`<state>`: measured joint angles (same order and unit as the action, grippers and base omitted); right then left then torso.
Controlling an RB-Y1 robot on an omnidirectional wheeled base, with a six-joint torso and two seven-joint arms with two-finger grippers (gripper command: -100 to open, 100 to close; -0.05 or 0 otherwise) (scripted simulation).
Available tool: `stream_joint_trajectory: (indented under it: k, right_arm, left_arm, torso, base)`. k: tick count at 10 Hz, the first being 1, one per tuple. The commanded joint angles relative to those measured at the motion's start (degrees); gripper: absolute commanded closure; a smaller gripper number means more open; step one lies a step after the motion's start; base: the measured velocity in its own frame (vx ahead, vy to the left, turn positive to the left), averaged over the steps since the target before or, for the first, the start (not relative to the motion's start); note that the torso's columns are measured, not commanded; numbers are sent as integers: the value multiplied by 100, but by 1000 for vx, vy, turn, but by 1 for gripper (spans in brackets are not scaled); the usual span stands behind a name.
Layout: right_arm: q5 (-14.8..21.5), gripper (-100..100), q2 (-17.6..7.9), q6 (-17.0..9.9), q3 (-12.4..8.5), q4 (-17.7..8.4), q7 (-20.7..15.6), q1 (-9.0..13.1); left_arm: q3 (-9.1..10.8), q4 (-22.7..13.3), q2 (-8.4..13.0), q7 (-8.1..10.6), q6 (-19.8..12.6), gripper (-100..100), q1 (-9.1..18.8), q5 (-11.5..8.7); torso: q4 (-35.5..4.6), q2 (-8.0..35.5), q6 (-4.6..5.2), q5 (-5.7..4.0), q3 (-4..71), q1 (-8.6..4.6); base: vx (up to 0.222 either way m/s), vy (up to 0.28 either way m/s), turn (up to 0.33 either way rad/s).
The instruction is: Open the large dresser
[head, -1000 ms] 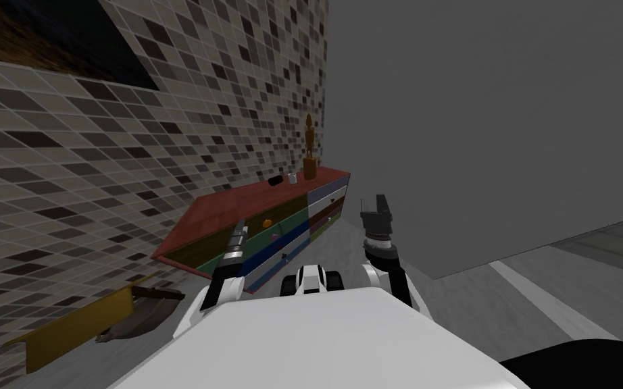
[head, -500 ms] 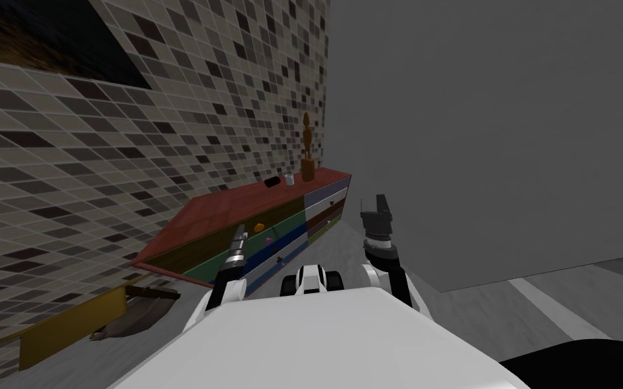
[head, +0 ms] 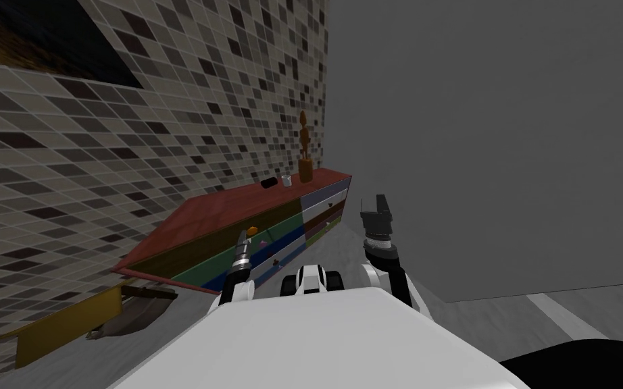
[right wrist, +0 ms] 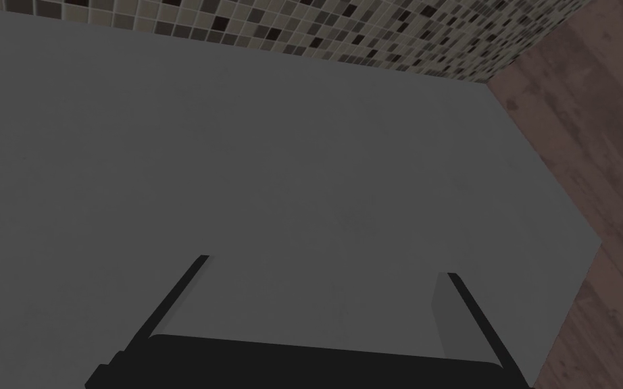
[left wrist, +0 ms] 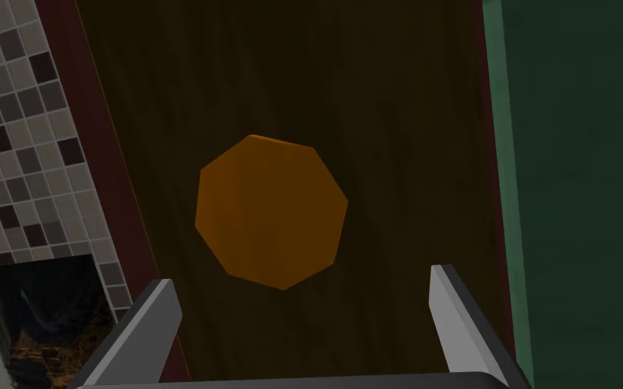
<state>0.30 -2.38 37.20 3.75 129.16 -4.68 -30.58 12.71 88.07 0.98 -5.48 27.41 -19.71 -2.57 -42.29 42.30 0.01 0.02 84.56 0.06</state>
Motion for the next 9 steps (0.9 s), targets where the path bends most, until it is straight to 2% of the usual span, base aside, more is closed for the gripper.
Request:
stream_joint_trajectory:
  k: [1, 3, 4, 5, 7, 9]
  right_arm:
    - [0, 0, 0, 0, 0, 0, 0, 0]
    - [0, 0, -1, 0, -1, 0, 0, 0]
    - [0, 0, -1, 0, -1, 0, 0, 0]
    - [0, 0, -1, 0, -1, 0, 0, 0]
    - [0, 0, 0, 0, 0, 0, 0, 1]
    - [0, 0, 1, -1, 1, 0, 0, 3]
  left_arm:
    - [9, -6, -141, 2, -12, -100, -9, -8]
    - [45, 229, -132, 3, -248, -100, -17, -25]
    - [35, 176, -138, 1, -180, -100, -19, -21]
    - [12, 20, -153, 3, -42, 100, -12, -10]
    - [2, 232, -153, 2, -150, 100, -46, -8]
    - [-18, 310, -159, 4, -222, 100, -98, -4]
  torso:
    - [-1, 3, -1, 0, -1, 4]
    - [1, -6, 0, 2, 3, 9]
    - [5, -17, -1, 1, 10, 4]
    - [2, 0, -1, -1, 1, -8]
    - [20, -8, 1, 22, -3, 11]
    - [10, 8, 1, 11, -7, -12]
  base:
    - [14, -14, 3]
    - [71, 22, -21]
    - [41, 14, -4]
    - [-42, -14, 32]
    - [-60, -37, 6]
    - [-150, -100, 7]
